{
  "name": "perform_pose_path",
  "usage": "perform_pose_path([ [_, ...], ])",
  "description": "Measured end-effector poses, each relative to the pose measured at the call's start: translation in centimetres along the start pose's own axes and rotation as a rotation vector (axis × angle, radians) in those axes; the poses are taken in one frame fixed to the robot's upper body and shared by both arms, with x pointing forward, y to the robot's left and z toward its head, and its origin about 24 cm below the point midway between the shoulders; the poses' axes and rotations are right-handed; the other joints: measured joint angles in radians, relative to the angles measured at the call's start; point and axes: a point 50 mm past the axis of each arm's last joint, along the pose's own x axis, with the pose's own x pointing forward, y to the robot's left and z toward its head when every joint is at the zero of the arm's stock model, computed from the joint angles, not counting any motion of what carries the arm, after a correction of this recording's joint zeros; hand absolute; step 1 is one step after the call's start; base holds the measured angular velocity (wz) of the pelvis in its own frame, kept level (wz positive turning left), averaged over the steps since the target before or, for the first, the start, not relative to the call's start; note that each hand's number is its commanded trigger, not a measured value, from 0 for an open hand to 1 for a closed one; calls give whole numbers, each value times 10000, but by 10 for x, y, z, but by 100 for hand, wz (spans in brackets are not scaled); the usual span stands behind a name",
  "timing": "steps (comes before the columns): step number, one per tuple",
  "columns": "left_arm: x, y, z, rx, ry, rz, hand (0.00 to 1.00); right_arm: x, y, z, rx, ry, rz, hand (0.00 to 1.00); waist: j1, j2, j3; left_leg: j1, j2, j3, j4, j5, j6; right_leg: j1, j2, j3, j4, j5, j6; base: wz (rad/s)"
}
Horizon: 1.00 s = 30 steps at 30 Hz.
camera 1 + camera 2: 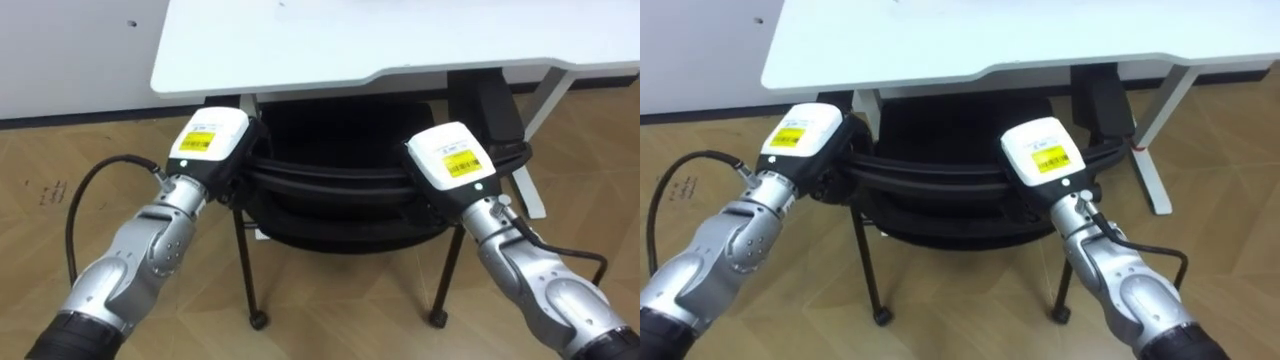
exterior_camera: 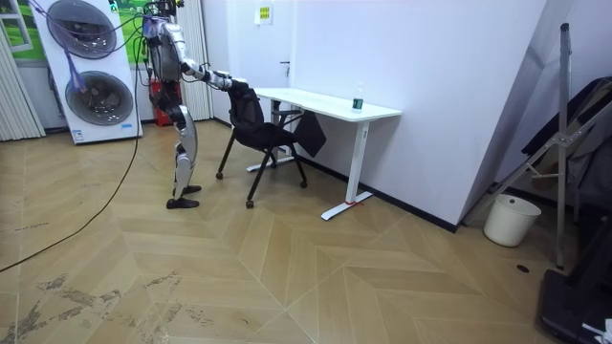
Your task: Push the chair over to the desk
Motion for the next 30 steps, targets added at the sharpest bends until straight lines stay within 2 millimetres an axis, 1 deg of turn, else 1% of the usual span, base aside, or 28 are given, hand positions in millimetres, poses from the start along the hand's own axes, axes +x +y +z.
perform_pose_path([
  [2,0,0,0,-2,-1,1,100,0,0,0,-6,-4,-8,100,-13,15,-10,12,-13,6,-40,5,22,40,6,0,-104,61,4,0],
  [6,-1,-2,0,-20,28,-71,100,-1,2,0,21,-2,75,100,-138,44,-2,122,-28,-75,-44,-17,55,318,42,-130,-347,124,-12,7],
  [10,-2,-4,0,-23,94,-154,100,-2,3,1,44,-5,180,100,-143,44,-1,246,-30,-80,-88,-17,54,456,55,-149,-424,125,-14,1],
  [12,-5,-10,1,-78,127,-320,100,-6,7,2,88,-3,347,100,-183,72,-25,515,-65,-112,-241,-17,50,765,89,-151,-667,156,12,4],
  [13,-6,-11,1,-78,122,-364,100,-6,8,2,87,-21,378,100,-211,78,-24,595,-84,-126,-300,-16,49,849,88,-158,-721,161,21,11],
  [14,-7,-14,1,-95,132,-459,55,-8,10,3,122,-63,444,83,-295,126,-68,684,-127,-226,-365,-10,45,992,104,-195,-868,179,47,13],
  [15,-10,-17,1,-133,162,-512,30,-10,11,3,140,-98,488,67,-334,161,-94,792,-158,-252,-439,-9,46,1137,104,-228,-987,192,70,12],
  [16,-10,-18,1,-150,171,-523,0,-11,11,4,139,-115,510,15,-340,170,-103,852,-168,-252,-470,-9,47,1187,99,-233,-1010,195,76,4],
  [17,-11,-19,1,-154,177,-565,0,-12,13,4,135,-116,553,0,-347,174,-109,958,-187,-250,-517,-9,46,1284,88,-246,-1045,195,79,0],
  [20,-11,-21,2,-184,288,-594,0,-12,13,4,149,-74,631,0,-374,183,-119,1014,-191,-286,-499,-8,45,1406,112,-318,-1176,224,102,4],
  [23,-14,-26,3,-320,599,-865,0,-10,9,6,585,46,726,0,-392,230,-152,1057,-188,-268,-515,-7,43,1421,109,-291,-1172,225,102,-1],
  [27,-14,-27,4,-440,682,-892,0,-7,7,6,1554,388,836,0,-389,214,-160,1058,-180,-262,-523,-3,36,1421,110,-293,-1163,225,101,0],
  [30,-14,-25,3,-469,705,-940,0,-6,6,7,1916,489,871,0,-390,162,-166,1058,-180,-259,-573,-3,37,1421,110,-295,-1165,225,101,0],
])
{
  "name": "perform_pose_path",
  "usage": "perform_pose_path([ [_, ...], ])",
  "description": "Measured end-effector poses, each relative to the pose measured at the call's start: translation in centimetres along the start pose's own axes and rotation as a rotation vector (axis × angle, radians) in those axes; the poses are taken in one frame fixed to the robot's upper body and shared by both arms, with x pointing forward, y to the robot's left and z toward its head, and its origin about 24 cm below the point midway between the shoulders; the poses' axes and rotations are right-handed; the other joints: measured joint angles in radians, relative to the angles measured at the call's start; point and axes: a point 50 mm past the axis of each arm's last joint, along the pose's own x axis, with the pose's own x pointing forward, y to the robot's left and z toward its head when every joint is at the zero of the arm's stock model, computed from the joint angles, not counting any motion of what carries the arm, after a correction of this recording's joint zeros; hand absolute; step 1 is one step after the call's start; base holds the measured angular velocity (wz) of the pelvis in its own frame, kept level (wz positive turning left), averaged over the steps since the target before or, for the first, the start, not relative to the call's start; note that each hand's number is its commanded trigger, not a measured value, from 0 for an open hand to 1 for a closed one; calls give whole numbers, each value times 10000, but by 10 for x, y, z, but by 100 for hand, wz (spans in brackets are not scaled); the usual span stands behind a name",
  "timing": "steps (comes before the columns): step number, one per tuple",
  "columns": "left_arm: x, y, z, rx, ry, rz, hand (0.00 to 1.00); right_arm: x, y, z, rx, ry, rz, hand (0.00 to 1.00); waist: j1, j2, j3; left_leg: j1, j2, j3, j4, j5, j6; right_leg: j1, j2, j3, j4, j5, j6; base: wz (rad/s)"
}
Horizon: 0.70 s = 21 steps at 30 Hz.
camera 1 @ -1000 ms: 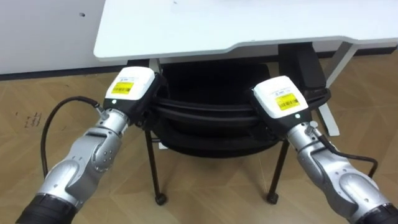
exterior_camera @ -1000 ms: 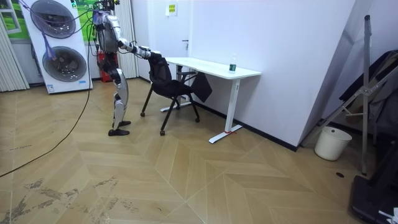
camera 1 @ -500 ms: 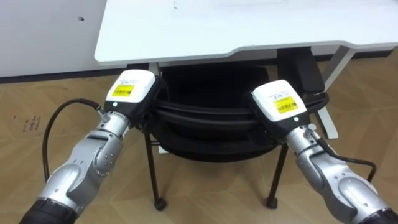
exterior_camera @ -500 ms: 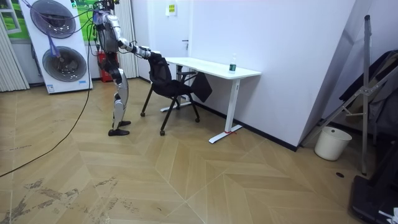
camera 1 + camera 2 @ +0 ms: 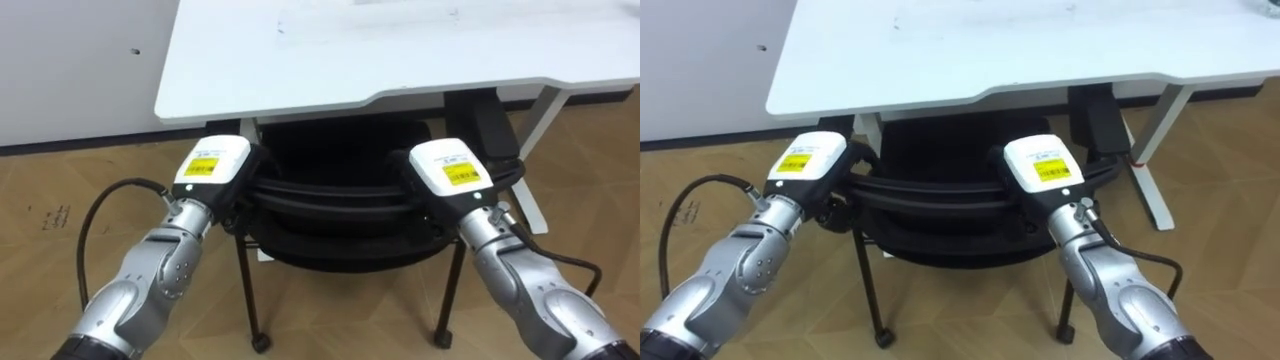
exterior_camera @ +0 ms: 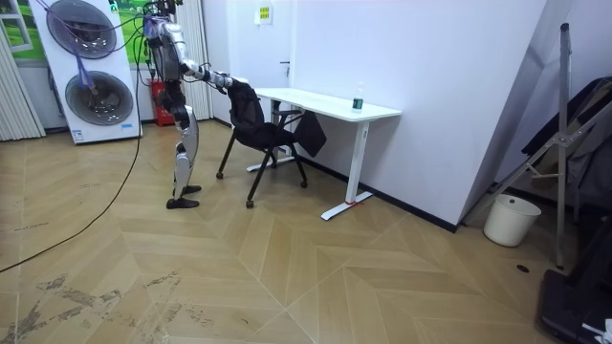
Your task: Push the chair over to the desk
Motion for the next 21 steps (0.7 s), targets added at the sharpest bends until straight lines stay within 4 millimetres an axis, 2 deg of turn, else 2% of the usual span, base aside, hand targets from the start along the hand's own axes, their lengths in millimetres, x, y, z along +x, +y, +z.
perform_pose_path([
  [6,0,2,0,-27,-16,-61,0,1,0,1,370,100,123,0,1,-121,-2,12,-5,-1,59,0,0,21,1,0,4,3,1,0],
  [14,0,2,0,-34,26,-139,0,1,-1,3,611,54,309,0,-23,-123,4,71,-5,-15,48,-1,-1,101,9,14,-14,4,1,0],
  [21,-3,-2,-2,-78,227,-243,0,2,2,9,923,25,391,0,-211,-73,15,238,-20,-82,35,-4,-6,341,47,0,-171,31,13,2],
])
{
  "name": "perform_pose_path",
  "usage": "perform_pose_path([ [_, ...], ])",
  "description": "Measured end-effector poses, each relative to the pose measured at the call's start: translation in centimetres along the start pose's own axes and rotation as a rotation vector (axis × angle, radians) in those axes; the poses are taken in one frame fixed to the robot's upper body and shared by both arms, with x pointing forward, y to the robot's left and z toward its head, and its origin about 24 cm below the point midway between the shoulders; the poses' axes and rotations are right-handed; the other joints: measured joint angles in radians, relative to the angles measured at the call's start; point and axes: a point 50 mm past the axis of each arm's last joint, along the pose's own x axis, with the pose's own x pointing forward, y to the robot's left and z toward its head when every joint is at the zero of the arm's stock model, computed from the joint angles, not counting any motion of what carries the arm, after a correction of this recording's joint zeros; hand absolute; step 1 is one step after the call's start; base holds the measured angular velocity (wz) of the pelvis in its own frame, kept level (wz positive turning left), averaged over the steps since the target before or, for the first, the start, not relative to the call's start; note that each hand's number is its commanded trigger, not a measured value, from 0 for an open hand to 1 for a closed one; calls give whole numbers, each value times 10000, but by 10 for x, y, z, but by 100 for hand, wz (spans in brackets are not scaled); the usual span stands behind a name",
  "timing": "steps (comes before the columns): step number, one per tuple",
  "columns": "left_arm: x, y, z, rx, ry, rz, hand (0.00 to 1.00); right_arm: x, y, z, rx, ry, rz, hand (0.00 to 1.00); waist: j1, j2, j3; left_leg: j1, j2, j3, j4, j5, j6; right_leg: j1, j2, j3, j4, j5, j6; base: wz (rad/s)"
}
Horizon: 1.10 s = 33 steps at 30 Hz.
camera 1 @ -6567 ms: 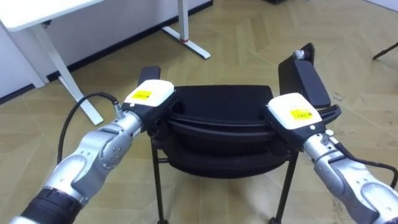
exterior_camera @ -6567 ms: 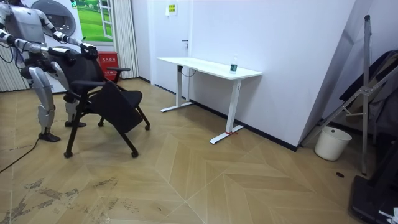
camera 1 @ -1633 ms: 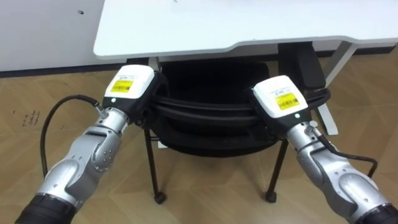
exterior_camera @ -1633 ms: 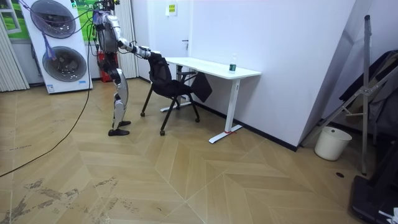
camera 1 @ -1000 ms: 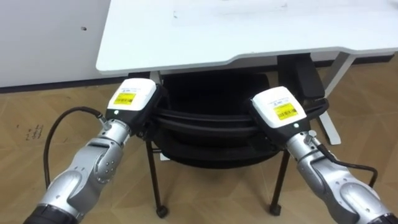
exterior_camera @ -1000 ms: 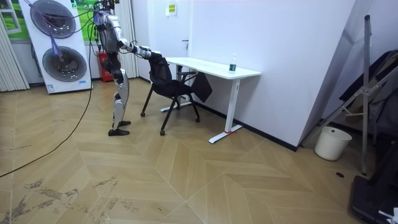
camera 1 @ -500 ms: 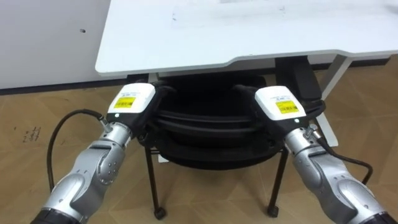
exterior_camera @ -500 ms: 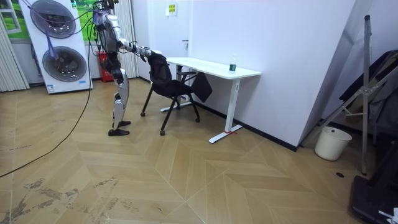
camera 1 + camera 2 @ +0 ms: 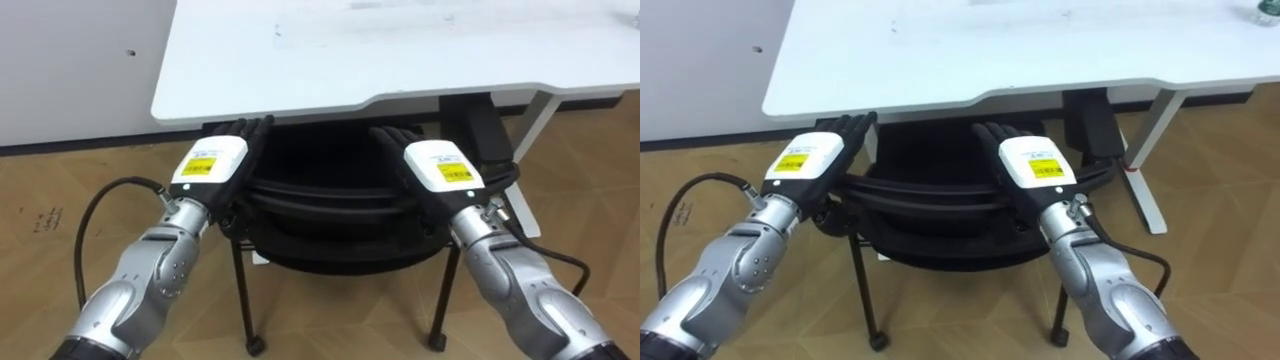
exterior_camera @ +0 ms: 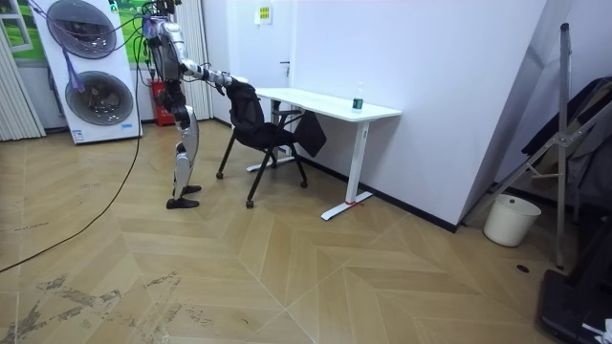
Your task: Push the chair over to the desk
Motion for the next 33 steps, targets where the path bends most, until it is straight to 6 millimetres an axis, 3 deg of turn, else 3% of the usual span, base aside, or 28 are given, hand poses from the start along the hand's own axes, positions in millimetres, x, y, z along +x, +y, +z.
perform_pose_path([
  [7,-5,-2,1,-155,-21,90,0,-4,0,-2,121,-31,-193,0,28,87,-7,142,0,30,-151,1,0,153,42,22,-221,97,6,-1],
  [10,-5,7,1,-225,-175,694,0,-8,-3,-8,424,18,-536,0,101,88,-9,168,-12,46,-183,5,2,197,53,32,-350,138,30,0],
  [12,-6,25,-5,-293,-104,1747,0,-11,-9,-13,485,-17,-807,0,66,83,-11,178,-24,52,-198,5,2,200,44,42,-354,140,34,0],
  [19,-21,46,-26,34,314,3534,0,-24,-36,-37,-12,53,-1945,0,151,19,2,179,-54,77,-256,29,24,149,109,197,-399,170,56,-2],
  [22,-35,87,-40,127,616,6497,0,-33,-46,-47,-436,290,-2351,0,145,-63,-4,211,-98,67,-411,98,37,173,107,189,-528,230,73,0],
  [24,-58,124,-53,492,1146,9270,0,-47,-58,-58,-600,611,-2958,0,109,-110,12,401,-190,76,-825,271,71,178,33,201,-551,249,101,0],
  [26,-74,139,-64,750,1702,10740,0,-56,-75,-67,-736,974,-3892,0,37,-118,7,587,-233,76,-988,312,87,282,-2,214,-550,250,104,0],
  [28,-82,145,-71,907,2078,11540,0,-64,-100,-76,-486,1385,-5867,0,-18,-132,8,692,-241,104,-1015,310,90,359,-10,309,-550,253,109,0],
  [30,-85,145,-73,971,2203,11867,0,-80,-139,-86,74,1831,-8836,0,-16,-174,-21,742,-244,136,-1004,307,92,461,11,423,-638,286,162,2],
  [33,-89,142,-75,1026,2353,12084,0,-98,-157,-98,859,2349,-10935,0,-10,-282,-91,790,-226,126,-994,301,89,642,75,463,-902,372,181,1],
])
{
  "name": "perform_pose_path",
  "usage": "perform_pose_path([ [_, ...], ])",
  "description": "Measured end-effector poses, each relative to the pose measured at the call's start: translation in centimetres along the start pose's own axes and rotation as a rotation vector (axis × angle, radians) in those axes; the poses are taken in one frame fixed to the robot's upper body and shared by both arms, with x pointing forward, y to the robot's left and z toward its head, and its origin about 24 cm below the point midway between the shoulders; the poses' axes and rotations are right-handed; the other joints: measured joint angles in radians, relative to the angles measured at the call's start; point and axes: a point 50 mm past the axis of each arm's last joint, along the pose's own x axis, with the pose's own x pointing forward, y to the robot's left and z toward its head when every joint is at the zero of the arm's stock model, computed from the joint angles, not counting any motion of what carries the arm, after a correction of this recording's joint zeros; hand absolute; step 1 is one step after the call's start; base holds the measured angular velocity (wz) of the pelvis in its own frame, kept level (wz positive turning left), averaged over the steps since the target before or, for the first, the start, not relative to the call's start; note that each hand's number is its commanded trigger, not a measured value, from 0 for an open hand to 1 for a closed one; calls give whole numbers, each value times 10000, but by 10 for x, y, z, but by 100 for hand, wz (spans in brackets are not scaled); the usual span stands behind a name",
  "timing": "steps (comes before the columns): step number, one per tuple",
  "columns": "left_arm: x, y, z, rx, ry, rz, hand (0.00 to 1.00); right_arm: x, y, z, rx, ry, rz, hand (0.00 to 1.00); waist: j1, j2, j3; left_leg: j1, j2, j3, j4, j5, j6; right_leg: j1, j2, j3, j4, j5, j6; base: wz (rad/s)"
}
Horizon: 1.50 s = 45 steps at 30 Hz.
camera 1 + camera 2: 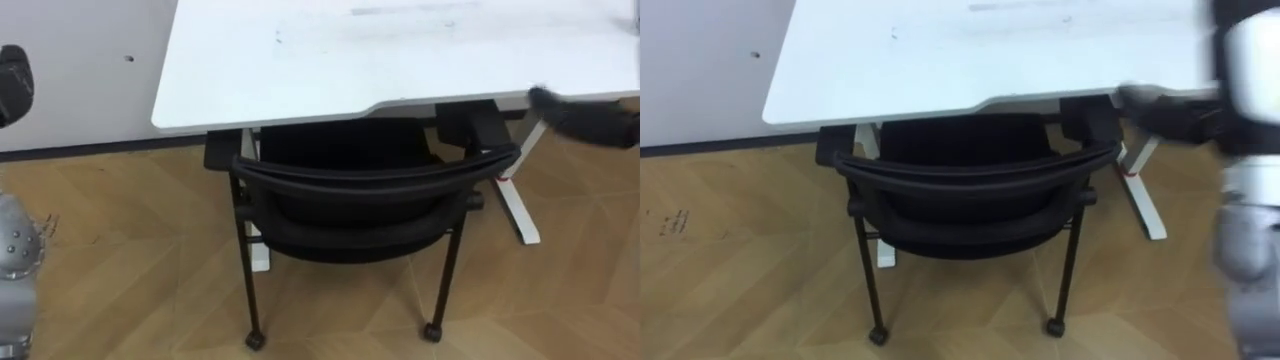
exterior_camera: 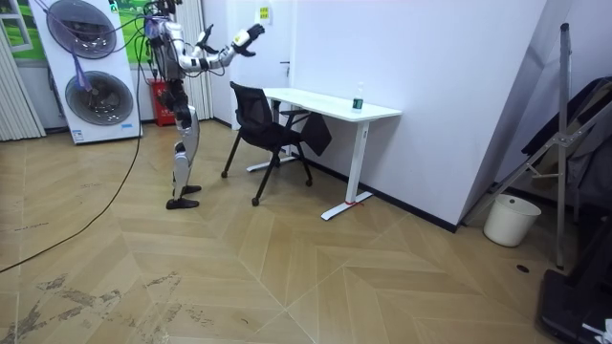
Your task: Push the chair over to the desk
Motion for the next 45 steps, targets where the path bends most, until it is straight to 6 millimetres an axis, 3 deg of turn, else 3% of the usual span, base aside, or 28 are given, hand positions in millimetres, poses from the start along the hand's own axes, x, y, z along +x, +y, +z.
perform_pose_path([
  [6,-17,9,-17,548,446,75,0,-16,-14,-22,-99,1325,-730,0,-8,196,-22,113,19,43,-7,-5,7,37,32,234,30,19,-1,-8],
  [13,-37,19,-41,567,1966,-256,0,-38,-22,-49,-445,3011,-854,0,-20,347,7,180,73,197,-31,-12,-5,36,63,368,35,28,-16,-6],
  [16,-51,19,-50,243,2938,-493,0,-47,-21,-60,-376,3777,-853,0,-48,375,13,237,79,225,-40,-28,-13,87,65,368,24,28,-16,0],
  [19,-80,12,-67,-155,4651,-1109,0,-68,-19,-76,91,5243,-830,0,-36,442,-6,301,79,291,-106,-30,-12,104,61,439,27,28,-15,-6],
  [22,-132,3,-91,-563,7590,-2262,0,-113,-11,-95,822,7979,-938,0,-47,396,24,445,83,303,-177,-58,-33,242,75,488,24,28,-14,-1],
  [24,-194,2,-101,-587,10239,-3878,0,-167,-7,-111,1192,10826,-675,0,-112,500,-33,428,74,285,-173,-102,-17,240,66,487,20,27,-13,0],
  [25,-212,3,-102,-574,10932,-4313,0,-184,-6,-114,1222,11611,-476,0,-139,455,-14,430,74,284,-170,-108,-13,240,66,497,21,27,-13,4],
  [26,-244,9,-105,-479,12262,-5114,0,-217,-5,-117,1393,13111,-211,0,-219,496,-45,433,73,268,-144,-124,-15,256,68,497,16,27,-13,4],
  [27,-260,13,-106,-402,12907,-5469,0,-232,-5,-118,1514,13843,-168,0,-265,488,-41,449,74,274,-145,-132,-16,255,68,494,20,27,-12,0],
  [29,-316,32,-103,-182,15246,-6644,0,-293,-11,-116,1697,16546,21,0,-348,441,-1,463,76,300,-146,-168,-16,254,62,507,30,24,-8,-2],
  [30,-334,40,-102,-160,16111,-7032,0,-320,-17,-113,1636,17683,186,0,-386,438,7,464,76,288,-127,-185,-9,237,56,501,21,18,2,0],
  [33,-363,51,-96,-132,17318,-8051,0,-368,-25,-99,1503,19566,948,0,-404,449,25,351,62,272,7,-258,-8,205,22,590,-9,-60,39,-3],
  [36,-384,59,-86,-384,18221,-9109,0,-399,-28,-84,1666,20915,2091,0,-434,502,22,472,67,339,121,-300,-3,235,-23,774,37,-201,20,-6],
  [39,-397,57,-74,-668,18813,-10168,0,-412,-25,-73,1649,21409,3569,0,-502,464,5,472,77,398,118,-298,-2,211,-20,829,67,-199,18,-6],
  [45,-402,44,-61,-669,18805,-11830,0,-408,6,-60,2169,20997,5870,0,-541,385,7,524,74,499,104,-300,0,199,37,917,33,-172,17,-4],
])
